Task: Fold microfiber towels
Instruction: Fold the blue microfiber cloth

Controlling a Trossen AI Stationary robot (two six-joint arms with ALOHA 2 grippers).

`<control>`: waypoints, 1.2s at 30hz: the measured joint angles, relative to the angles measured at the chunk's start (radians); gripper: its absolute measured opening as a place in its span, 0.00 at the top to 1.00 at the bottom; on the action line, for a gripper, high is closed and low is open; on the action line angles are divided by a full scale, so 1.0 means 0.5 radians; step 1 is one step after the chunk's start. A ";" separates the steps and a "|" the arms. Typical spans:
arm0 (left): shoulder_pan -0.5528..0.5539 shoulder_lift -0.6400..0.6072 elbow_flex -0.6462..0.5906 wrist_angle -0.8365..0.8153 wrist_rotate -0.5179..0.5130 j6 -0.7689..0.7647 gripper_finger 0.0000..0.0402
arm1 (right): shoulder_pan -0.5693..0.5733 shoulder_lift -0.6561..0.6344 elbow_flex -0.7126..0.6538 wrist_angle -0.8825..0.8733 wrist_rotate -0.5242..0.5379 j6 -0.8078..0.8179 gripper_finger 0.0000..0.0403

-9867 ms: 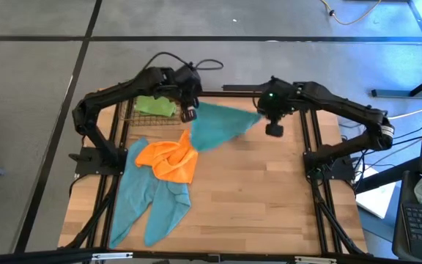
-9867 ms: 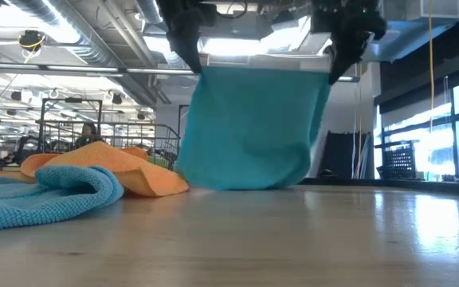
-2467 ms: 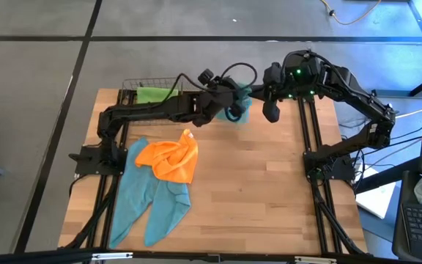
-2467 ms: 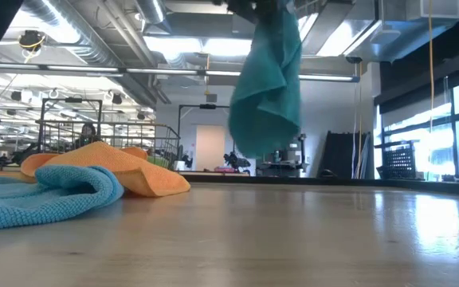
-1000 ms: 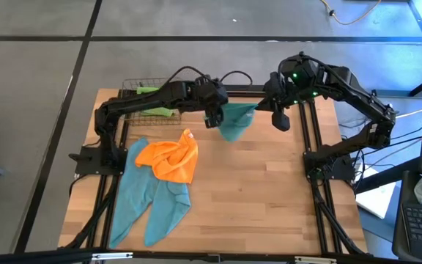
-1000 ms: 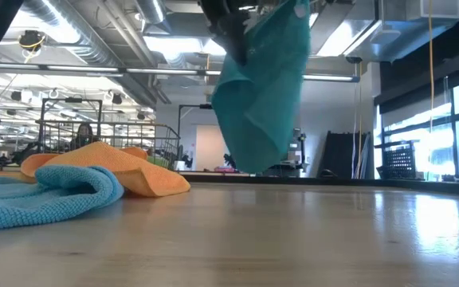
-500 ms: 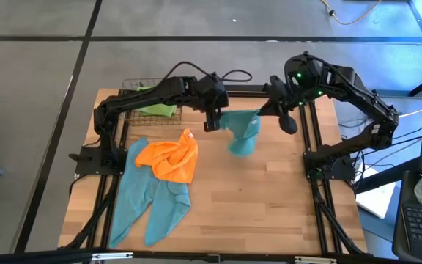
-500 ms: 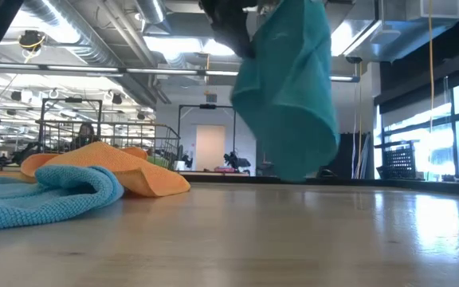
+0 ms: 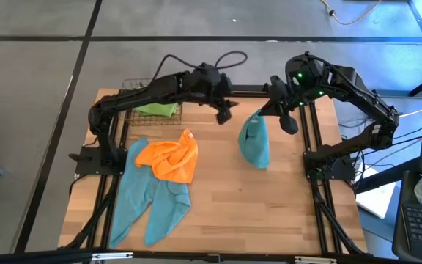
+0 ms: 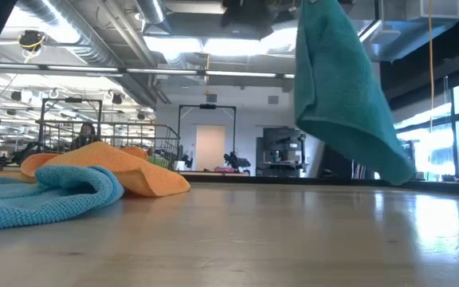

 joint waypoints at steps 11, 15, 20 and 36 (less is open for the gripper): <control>-0.413 0.091 0.000 0.557 -0.720 0.203 0.59 | -0.023 0.003 -0.002 0.040 0.090 0.199 0.97; -0.519 0.120 0.003 0.586 -0.998 0.222 0.59 | -0.022 0.002 -0.001 0.055 0.087 0.229 0.97; -0.550 0.214 -0.002 0.573 -1.192 0.279 0.59 | -0.023 0.004 -0.001 0.127 0.090 0.290 0.97; -0.525 0.291 0.000 0.321 -1.257 0.084 0.59 | -0.023 0.004 0.000 0.038 0.124 0.349 0.97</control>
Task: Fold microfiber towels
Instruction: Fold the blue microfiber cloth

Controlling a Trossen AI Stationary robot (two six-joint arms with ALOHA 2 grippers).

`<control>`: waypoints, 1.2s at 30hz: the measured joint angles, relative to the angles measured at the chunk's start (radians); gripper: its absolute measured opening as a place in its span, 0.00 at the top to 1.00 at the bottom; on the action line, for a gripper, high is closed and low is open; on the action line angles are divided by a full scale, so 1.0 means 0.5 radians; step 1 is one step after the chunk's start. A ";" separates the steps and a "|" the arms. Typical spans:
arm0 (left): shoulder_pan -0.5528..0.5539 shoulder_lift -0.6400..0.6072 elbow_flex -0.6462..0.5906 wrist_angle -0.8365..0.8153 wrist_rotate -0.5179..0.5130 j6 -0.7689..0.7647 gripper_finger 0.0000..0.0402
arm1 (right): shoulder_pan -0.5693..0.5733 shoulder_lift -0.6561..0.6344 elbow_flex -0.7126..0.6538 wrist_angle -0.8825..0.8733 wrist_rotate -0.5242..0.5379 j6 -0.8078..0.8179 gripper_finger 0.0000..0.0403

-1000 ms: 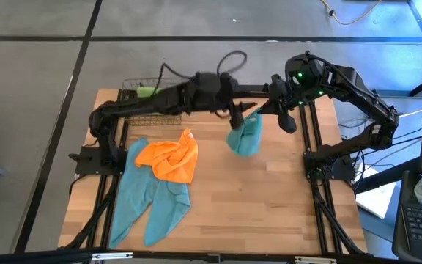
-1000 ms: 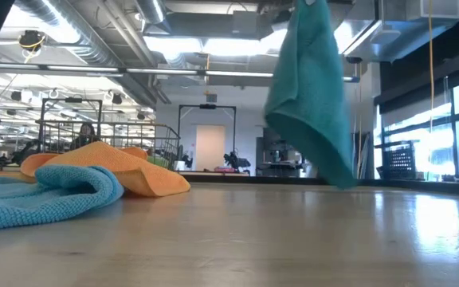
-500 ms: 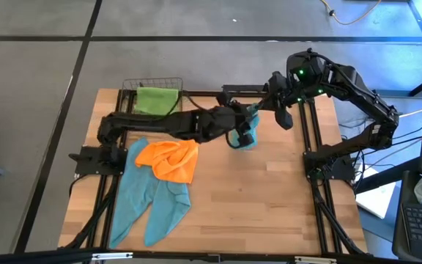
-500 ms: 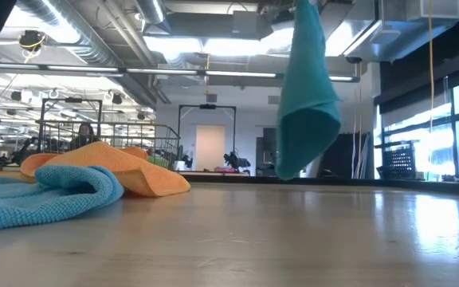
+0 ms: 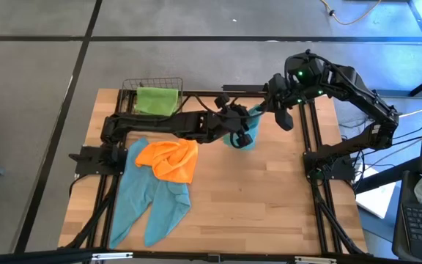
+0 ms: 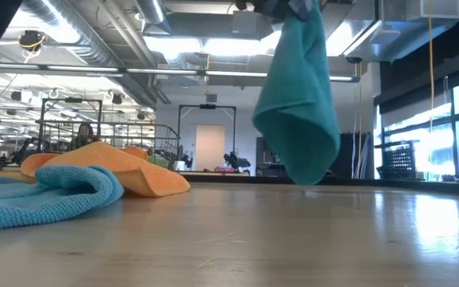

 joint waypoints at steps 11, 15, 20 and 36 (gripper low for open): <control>-0.033 -0.064 0.002 -0.508 -0.312 -0.023 0.59 | 0.000 0.000 0.000 -0.104 0.067 -0.055 0.97; 0.010 -0.090 0.000 -0.698 -0.353 -0.108 0.59 | 0.000 0.000 0.000 -0.103 0.047 -0.094 0.97; 0.060 -0.131 0.002 -0.712 -0.346 -0.164 0.59 | 0.000 0.000 0.000 -0.097 0.044 -0.135 0.97; -0.139 -0.031 0.000 0.405 -0.002 0.160 0.59 | -0.002 -0.001 0.000 0.047 0.271 0.146 0.97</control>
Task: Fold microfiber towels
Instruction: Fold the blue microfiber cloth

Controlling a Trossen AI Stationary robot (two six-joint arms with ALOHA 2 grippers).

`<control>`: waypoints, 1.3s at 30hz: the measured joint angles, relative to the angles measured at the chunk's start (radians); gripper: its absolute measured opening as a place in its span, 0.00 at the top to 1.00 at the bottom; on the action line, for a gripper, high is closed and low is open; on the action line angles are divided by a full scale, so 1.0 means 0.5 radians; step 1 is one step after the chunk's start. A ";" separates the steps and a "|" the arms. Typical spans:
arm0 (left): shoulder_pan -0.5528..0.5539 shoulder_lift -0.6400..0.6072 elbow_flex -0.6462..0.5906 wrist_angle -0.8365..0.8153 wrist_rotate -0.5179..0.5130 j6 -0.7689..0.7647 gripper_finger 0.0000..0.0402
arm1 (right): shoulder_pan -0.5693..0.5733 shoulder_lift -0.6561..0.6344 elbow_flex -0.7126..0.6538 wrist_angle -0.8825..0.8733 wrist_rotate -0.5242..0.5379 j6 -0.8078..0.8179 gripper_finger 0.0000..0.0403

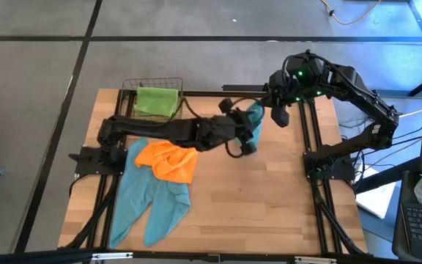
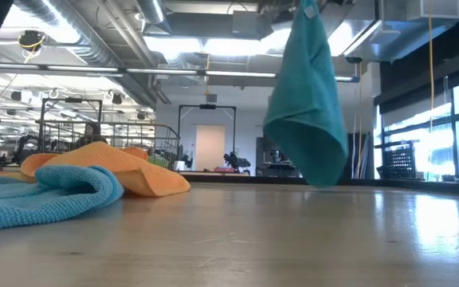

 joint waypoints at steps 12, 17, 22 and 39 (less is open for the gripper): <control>0.093 0.178 0.001 -0.058 -0.602 0.274 0.59 | 0.062 -0.001 0.002 0.089 -0.007 0.120 0.97; 0.117 0.174 0.001 -0.132 -0.827 0.292 0.59 | 0.063 -0.021 0.002 0.020 -0.006 0.017 0.97; 0.112 0.168 0.001 -0.144 -0.922 0.375 0.59 | 0.063 -0.051 0.002 -0.001 -0.008 -0.043 0.97; 0.099 0.168 0.001 -0.148 -0.796 0.433 0.59 | 0.063 -0.089 0.002 -0.203 -0.119 -0.143 0.97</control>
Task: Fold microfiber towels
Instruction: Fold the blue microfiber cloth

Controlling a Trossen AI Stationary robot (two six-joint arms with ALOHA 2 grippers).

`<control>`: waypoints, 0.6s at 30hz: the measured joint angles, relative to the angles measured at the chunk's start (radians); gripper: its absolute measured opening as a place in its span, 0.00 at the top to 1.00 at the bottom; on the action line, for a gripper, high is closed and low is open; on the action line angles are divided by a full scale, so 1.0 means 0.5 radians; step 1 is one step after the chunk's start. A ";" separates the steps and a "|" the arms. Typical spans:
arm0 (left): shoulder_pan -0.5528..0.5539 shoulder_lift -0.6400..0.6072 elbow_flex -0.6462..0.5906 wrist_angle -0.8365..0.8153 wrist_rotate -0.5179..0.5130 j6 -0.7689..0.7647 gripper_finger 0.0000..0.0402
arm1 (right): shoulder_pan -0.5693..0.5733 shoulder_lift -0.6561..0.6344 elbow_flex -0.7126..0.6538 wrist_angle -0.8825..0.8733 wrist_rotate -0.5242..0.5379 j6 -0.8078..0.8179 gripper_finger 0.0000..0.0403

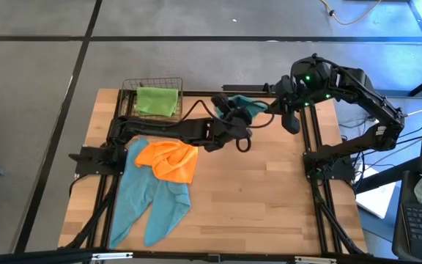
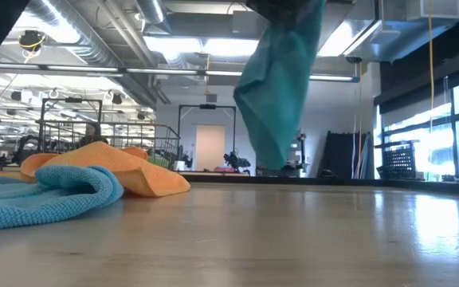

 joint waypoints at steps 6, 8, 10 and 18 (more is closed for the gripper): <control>0.005 0.000 0.000 -0.068 0.045 0.000 0.59 | 0.000 -0.005 0.000 0.000 0.001 -0.045 0.97; 0.022 0.000 0.000 -0.116 0.061 -0.011 0.59 | 0.000 -0.005 0.000 0.000 0.001 -0.048 0.97; 0.044 0.000 0.000 -0.156 0.102 -0.015 0.59 | -0.001 -0.005 0.000 0.000 0.001 -0.047 0.97; 0.113 -0.003 0.000 -0.401 0.214 -0.017 0.59 | 0.000 -0.010 -0.001 0.000 -0.046 -0.057 0.97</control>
